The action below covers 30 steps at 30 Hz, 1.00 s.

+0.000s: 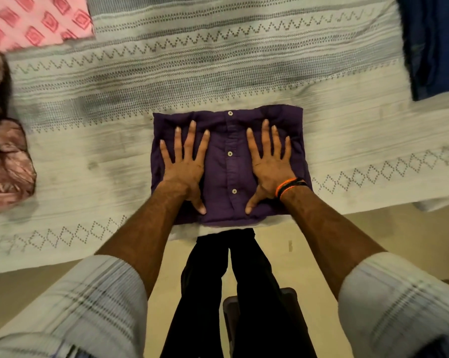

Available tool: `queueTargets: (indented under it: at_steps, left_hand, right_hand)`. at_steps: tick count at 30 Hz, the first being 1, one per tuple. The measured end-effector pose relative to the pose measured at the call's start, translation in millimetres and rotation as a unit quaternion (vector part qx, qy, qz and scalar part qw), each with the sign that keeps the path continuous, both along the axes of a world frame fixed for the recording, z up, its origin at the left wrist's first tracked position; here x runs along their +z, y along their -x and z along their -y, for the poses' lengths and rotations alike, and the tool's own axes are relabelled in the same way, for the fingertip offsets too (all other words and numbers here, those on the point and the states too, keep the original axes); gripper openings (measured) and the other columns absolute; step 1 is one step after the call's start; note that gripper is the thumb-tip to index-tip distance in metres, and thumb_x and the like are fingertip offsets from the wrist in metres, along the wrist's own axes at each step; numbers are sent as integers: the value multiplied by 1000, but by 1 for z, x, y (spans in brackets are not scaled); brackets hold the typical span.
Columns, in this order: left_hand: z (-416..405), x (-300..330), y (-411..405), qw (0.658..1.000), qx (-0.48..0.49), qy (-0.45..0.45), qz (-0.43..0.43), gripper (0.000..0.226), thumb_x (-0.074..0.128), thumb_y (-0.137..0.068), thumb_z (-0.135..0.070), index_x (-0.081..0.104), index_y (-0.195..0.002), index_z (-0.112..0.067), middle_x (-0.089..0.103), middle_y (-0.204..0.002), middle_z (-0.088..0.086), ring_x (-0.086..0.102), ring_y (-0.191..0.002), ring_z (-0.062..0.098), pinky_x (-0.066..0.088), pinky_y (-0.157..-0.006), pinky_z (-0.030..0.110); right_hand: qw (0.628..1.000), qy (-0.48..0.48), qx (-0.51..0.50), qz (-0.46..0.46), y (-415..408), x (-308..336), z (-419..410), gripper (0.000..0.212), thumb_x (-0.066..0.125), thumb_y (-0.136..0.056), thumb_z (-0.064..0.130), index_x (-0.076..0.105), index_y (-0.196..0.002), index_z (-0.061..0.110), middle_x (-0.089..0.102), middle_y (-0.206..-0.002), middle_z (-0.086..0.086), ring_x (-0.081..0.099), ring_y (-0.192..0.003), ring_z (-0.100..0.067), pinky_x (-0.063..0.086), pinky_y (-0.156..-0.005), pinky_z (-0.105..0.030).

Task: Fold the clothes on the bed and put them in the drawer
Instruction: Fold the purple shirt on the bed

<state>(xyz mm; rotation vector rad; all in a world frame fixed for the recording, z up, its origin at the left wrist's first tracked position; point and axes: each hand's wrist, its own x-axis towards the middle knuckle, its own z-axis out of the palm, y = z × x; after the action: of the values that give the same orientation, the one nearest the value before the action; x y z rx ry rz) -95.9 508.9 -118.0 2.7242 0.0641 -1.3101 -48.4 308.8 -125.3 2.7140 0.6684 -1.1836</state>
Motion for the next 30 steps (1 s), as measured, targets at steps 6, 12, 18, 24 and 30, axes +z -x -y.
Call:
queueTargets:
  at_steps: [6,12,18,24,30]
  left_hand:
    - [-20,20,25,985,84,84,126,147,88,-45,-61,0,-158,-25,-16,-163,9,-7,-150,32,4,-121,56]
    - [-30,19,30,857,464,42,220,102,87,-68,-41,32,-144,-1,37,-145,19,37,-134,36,35,-111,46]
    - [-46,1,26,770,608,115,155,84,93,-58,-40,55,-126,-11,63,-121,1,62,-110,19,51,-96,32]
    - [-44,-6,24,742,629,219,80,61,90,-63,-29,68,-116,-9,72,-107,0,69,-93,18,57,-88,34]
    - [-39,7,27,773,596,184,119,55,83,-69,-27,67,-119,-10,71,-113,6,67,-102,24,55,-93,42]
  right_hand:
    - [987,-139,-81,16,5,28,38,146,76,-47,77,7,-158,14,3,-163,-18,9,-150,-36,11,-121,-47]
    - [868,-199,-428,152,1,26,47,88,86,-71,33,39,-140,5,41,-139,-16,44,-126,-34,38,-107,-42]
    - [770,-213,-598,58,-3,14,50,86,93,-60,35,51,-131,8,61,-128,-8,60,-114,-24,48,-100,-35]
    - [717,-269,-641,-51,-12,9,56,67,93,-53,32,69,-114,15,72,-108,1,69,-96,-19,56,-93,-41]
    - [727,-299,-615,-64,-10,23,54,38,85,-71,13,73,-107,14,74,-102,0,70,-95,-20,56,-93,-41]
